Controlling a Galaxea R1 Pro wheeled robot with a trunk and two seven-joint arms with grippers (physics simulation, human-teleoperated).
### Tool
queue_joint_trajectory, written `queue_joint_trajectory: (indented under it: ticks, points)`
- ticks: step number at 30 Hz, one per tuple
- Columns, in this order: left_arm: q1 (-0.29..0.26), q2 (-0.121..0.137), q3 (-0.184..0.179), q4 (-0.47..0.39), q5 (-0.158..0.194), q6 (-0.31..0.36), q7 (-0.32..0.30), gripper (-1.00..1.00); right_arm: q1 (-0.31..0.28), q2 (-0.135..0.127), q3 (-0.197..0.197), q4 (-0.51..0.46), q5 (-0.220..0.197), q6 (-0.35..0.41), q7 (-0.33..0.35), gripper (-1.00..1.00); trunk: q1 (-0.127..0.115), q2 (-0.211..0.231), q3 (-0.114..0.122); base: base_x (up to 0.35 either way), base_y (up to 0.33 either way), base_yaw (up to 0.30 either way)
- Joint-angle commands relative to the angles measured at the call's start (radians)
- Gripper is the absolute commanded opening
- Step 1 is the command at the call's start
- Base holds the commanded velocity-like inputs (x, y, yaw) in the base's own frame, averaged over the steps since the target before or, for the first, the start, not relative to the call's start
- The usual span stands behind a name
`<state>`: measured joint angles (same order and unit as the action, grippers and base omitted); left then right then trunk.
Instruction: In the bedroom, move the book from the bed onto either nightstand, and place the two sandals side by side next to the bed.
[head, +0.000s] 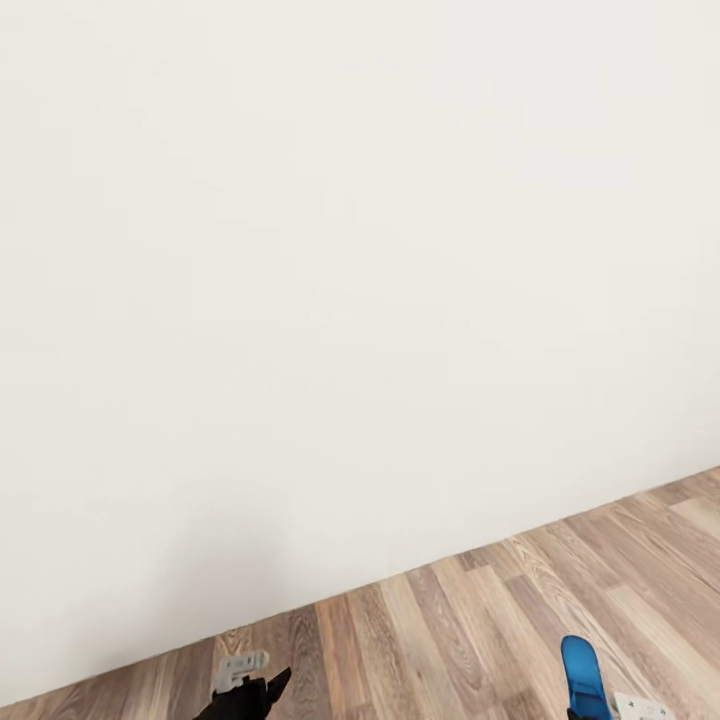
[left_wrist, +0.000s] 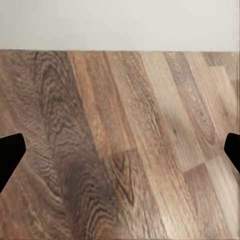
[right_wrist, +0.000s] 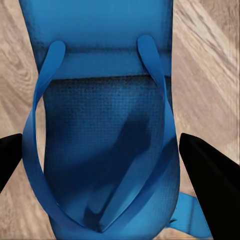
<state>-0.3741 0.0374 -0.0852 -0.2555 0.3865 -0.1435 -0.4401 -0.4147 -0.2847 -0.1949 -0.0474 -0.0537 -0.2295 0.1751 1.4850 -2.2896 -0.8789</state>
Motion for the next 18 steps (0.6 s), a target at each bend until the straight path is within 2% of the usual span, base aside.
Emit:
queue_joint_trajectory:
  ticks: [1,12,18]
  points:
    - [0.000,0.001,-0.008,0.001,0.008,-0.005,0.000,1.00,-0.001,0.000,-0.006,0.002,-0.006,-0.002,0.007,-1.00,0.000,0.000,0.000,0.185,0.061,-0.300]
    - [0.000,0.001,-0.008,0.001,0.008,-0.005,0.000,1.00,-0.001,-0.001,-0.006,0.001,-0.006,-0.002,0.007,-1.00,0.000,0.000,0.004,0.264,0.154,-0.294]
    - [-0.001,0.001,-0.008,0.001,0.008,-0.005,0.000,1.00,-0.001,-0.001,-0.006,0.001,-0.006,-0.002,0.006,-1.00,0.000,0.000,0.004,0.078,0.055,-0.095]
